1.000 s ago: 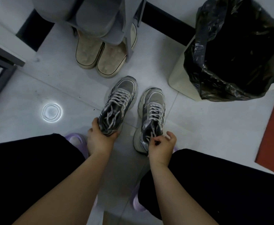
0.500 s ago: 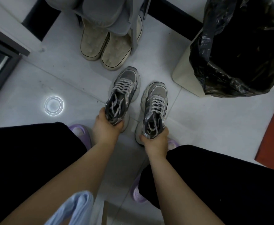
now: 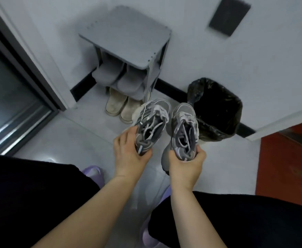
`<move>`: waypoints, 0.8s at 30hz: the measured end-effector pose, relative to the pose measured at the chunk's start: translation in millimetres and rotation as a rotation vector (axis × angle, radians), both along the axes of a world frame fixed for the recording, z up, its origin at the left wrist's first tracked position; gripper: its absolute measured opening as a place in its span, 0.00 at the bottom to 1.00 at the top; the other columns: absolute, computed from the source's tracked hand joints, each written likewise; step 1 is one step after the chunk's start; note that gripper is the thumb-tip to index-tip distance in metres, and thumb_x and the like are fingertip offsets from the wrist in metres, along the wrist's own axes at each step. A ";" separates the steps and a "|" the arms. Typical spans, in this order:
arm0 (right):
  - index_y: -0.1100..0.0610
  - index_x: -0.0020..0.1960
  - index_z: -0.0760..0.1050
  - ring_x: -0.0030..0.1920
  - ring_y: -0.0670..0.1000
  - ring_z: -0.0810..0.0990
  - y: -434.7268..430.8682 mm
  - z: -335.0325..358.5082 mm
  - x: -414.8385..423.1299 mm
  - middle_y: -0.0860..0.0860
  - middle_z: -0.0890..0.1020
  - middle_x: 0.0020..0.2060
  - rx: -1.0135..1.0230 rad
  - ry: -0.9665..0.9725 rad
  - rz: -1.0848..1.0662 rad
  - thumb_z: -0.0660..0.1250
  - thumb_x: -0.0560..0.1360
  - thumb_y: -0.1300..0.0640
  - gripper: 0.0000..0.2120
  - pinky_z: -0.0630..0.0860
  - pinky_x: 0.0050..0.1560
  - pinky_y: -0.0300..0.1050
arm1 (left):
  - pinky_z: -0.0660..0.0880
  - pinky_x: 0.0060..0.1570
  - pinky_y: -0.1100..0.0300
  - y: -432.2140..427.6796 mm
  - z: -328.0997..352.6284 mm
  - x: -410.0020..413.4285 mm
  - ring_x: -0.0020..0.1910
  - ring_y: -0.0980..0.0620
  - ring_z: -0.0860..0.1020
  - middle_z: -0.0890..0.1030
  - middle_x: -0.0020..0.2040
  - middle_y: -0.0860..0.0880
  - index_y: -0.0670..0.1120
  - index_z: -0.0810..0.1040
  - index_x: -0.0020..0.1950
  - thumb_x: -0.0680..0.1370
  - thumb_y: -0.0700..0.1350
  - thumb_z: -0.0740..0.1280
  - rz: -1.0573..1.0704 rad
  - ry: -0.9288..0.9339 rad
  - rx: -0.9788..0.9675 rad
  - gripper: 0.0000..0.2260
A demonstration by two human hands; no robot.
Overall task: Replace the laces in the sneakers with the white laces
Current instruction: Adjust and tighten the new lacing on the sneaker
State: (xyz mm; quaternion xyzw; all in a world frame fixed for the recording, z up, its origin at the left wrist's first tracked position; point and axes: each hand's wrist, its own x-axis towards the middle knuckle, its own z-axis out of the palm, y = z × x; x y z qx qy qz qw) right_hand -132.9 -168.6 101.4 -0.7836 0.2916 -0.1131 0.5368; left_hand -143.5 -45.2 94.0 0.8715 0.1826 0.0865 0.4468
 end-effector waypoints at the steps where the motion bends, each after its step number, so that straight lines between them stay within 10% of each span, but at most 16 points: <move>1: 0.48 0.59 0.67 0.48 0.47 0.80 4.2 16.3 0.4 0.49 0.80 0.51 0.019 -0.082 -0.002 0.73 0.59 0.54 0.30 0.78 0.50 0.45 | 0.62 0.62 0.57 -0.2 18.0 -1.3 0.61 0.45 0.65 0.71 0.63 0.46 0.46 0.67 0.68 0.67 0.46 0.74 0.006 -0.062 -0.013 0.32; 9: 0.50 0.54 0.66 0.49 0.45 0.80 45.6 126.4 33.2 0.52 0.78 0.53 0.221 -0.429 0.131 0.76 0.62 0.59 0.26 0.74 0.44 0.29 | 0.63 0.59 0.62 53.3 130.7 37.7 0.59 0.51 0.67 0.71 0.58 0.52 0.48 0.69 0.64 0.67 0.46 0.74 0.139 -0.402 -0.110 0.28; 15: 0.55 0.52 0.69 0.41 0.43 0.78 82.1 134.9 105.4 0.48 0.78 0.44 0.202 -0.359 0.251 0.75 0.63 0.61 0.22 0.71 0.39 0.26 | 0.71 0.58 0.47 131.6 146.3 128.2 0.59 0.44 0.72 0.74 0.57 0.47 0.51 0.69 0.58 0.65 0.53 0.71 0.251 -0.359 -0.099 0.24; 24: 0.53 0.50 0.66 0.50 0.53 0.78 144.0 102.8 232.1 0.52 0.78 0.49 0.214 -0.294 0.226 0.73 0.58 0.51 0.25 0.75 0.43 0.42 | 0.74 0.56 0.48 153.9 94.9 221.4 0.57 0.45 0.73 0.76 0.54 0.52 0.59 0.69 0.55 0.64 0.54 0.71 0.315 -0.372 -0.176 0.22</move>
